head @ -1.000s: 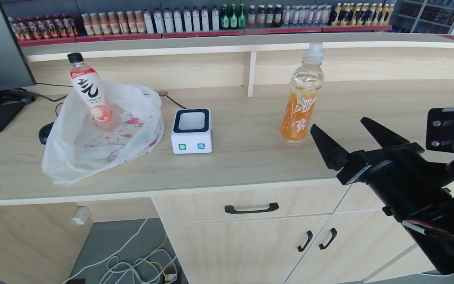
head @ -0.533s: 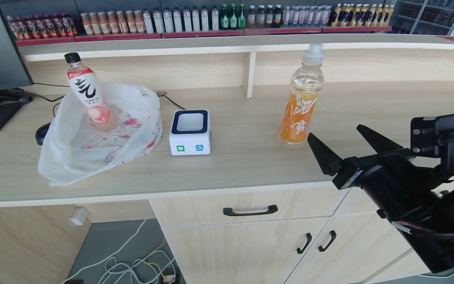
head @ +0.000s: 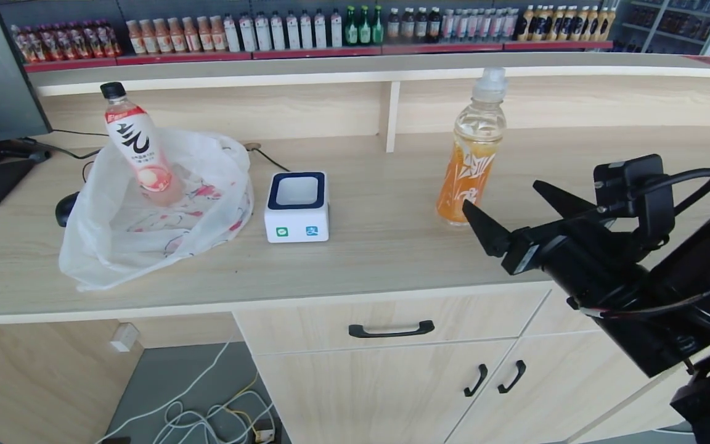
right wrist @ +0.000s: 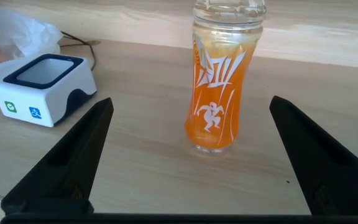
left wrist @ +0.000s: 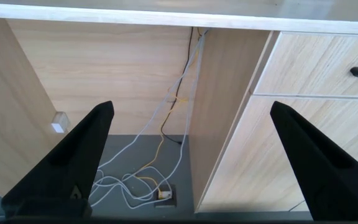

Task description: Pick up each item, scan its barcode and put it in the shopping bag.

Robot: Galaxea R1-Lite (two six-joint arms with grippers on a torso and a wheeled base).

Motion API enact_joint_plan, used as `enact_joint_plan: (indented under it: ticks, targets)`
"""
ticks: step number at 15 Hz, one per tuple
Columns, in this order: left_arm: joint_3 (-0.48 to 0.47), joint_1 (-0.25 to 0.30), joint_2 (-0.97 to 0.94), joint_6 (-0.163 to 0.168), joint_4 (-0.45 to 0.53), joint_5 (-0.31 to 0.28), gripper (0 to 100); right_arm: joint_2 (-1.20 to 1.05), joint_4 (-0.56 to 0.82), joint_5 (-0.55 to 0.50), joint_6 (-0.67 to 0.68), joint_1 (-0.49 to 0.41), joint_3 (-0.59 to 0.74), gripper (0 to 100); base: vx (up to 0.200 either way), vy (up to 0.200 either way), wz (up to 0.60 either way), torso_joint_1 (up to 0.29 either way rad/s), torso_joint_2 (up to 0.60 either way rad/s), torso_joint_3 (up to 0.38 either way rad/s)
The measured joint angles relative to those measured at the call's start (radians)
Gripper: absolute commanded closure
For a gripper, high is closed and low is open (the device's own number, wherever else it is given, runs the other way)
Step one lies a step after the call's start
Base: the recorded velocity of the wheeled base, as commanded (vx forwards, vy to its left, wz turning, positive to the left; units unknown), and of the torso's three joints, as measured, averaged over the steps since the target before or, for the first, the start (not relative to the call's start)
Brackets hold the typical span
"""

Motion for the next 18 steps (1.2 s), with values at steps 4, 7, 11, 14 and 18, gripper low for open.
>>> enact_joint_plan:
  ticks: [4,7,11,14,18]
  targets:
    - [0.000,0.000,0.000,0.000,0.000,0.000,0,0.054,0.020,0.023,-0.001,-0.025,-0.120,0,0.000,0.000,0.00,0.000,0.00,0.000]
    - [0.000,0.000,0.000,0.000,0.000,0.000,0,0.076,0.022,0.024,-0.004,-0.030,-0.130,0,0.000,0.000,0.00,0.000,0.00,0.000]
    - [0.000,0.000,0.000,0.000,0.000,0.000,0,0.109,0.021,0.070,-0.004,-0.074,-0.149,0,0.000,0.000,0.00,0.000,0.00,0.000]
    - [0.000,0.000,0.000,0.000,0.000,0.000,0,0.146,0.025,0.086,-0.002,-0.095,-0.196,0,0.000,0.000,0.00,0.000,0.00,0.000]
    - [0.000,0.000,0.000,0.000,0.000,0.000,0,0.193,0.078,0.090,0.001,-0.103,-0.284,0,0.000,0.000,0.00,0.000,0.00,0.000]
